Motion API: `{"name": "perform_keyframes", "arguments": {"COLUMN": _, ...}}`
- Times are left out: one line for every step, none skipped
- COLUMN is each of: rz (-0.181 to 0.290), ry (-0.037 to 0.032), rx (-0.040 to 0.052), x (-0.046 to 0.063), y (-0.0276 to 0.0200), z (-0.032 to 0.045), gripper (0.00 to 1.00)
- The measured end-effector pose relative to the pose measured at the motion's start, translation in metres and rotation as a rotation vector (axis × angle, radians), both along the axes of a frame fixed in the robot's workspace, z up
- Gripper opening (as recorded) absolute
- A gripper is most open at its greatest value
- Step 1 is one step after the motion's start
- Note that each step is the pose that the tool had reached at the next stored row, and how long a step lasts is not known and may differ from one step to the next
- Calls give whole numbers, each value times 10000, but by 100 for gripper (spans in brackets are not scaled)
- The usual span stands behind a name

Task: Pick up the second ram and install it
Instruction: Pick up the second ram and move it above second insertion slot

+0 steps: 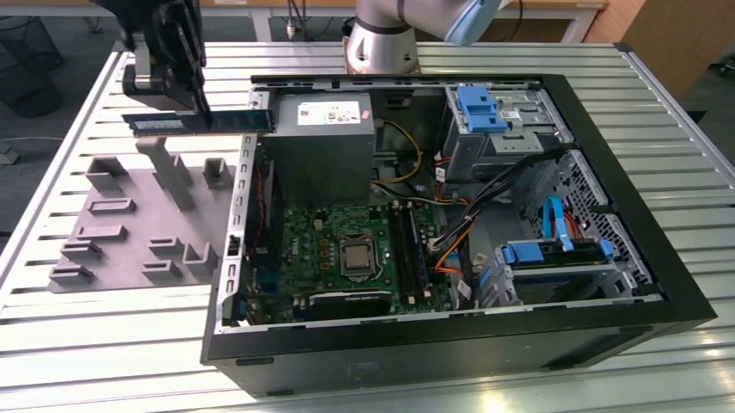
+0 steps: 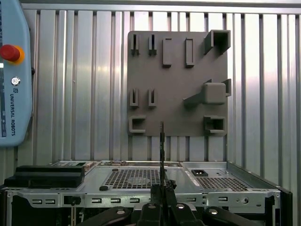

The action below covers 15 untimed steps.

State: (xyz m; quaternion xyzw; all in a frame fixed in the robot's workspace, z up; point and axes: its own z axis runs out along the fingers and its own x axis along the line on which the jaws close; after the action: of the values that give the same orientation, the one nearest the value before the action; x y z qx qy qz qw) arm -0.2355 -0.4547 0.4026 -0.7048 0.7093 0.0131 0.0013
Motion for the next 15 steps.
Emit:
{"name": "perform_keyframes", "arguments": {"rz": 0, "ry": 0, "rx": 0, "x": 8, "y": 0, "z": 0, "gripper": 14}}
{"name": "perform_keyframes", "arguments": {"rz": 0, "ry": 0, "rx": 0, "x": 19, "y": 0, "z": 0, "gripper": 14}}
{"name": "perform_keyframes", "arguments": {"rz": 0, "ry": 0, "rx": 0, "x": 30, "y": 0, "z": 0, "gripper": 14}}
{"name": "perform_keyframes", "arguments": {"rz": 0, "ry": 0, "rx": 0, "x": 41, "y": 0, "z": 0, "gripper": 14}}
{"name": "perform_keyframes", "arguments": {"rz": -1, "ry": 0, "rx": 0, "x": 53, "y": 0, "z": 0, "gripper": 14}}
{"name": "perform_keyframes", "arguments": {"rz": 0, "ry": 0, "rx": 0, "x": 66, "y": 0, "z": 0, "gripper": 14}}
{"name": "perform_keyframes", "arguments": {"rz": -1, "ry": 0, "rx": 0, "x": 80, "y": 0, "z": 0, "gripper": 14}}
{"name": "perform_keyframes", "arguments": {"rz": 0, "ry": 0, "rx": 0, "x": 94, "y": 0, "z": 0, "gripper": 14}}
{"name": "perform_keyframes", "arguments": {"rz": 0, "ry": 0, "rx": 0, "x": 106, "y": 0, "z": 0, "gripper": 14}}
{"name": "perform_keyframes", "arguments": {"rz": 0, "ry": 0, "rx": 0, "x": 117, "y": 0, "z": 0, "gripper": 14}}
{"name": "perform_keyframes", "arguments": {"rz": 0, "ry": 0, "rx": 0, "x": 127, "y": 0, "z": 0, "gripper": 14}}
{"name": "perform_keyframes", "arguments": {"rz": 0, "ry": 0, "rx": 0, "x": 138, "y": 0, "z": 0, "gripper": 14}}
{"name": "perform_keyframes", "arguments": {"rz": 0, "ry": 0, "rx": 0, "x": 148, "y": 0, "z": 0, "gripper": 14}}
{"name": "perform_keyframes", "arguments": {"rz": 0, "ry": 0, "rx": 0, "x": 158, "y": 0, "z": 0, "gripper": 14}}
{"name": "perform_keyframes", "arguments": {"rz": 0, "ry": 0, "rx": 0, "x": 167, "y": 0, "z": 0, "gripper": 14}}
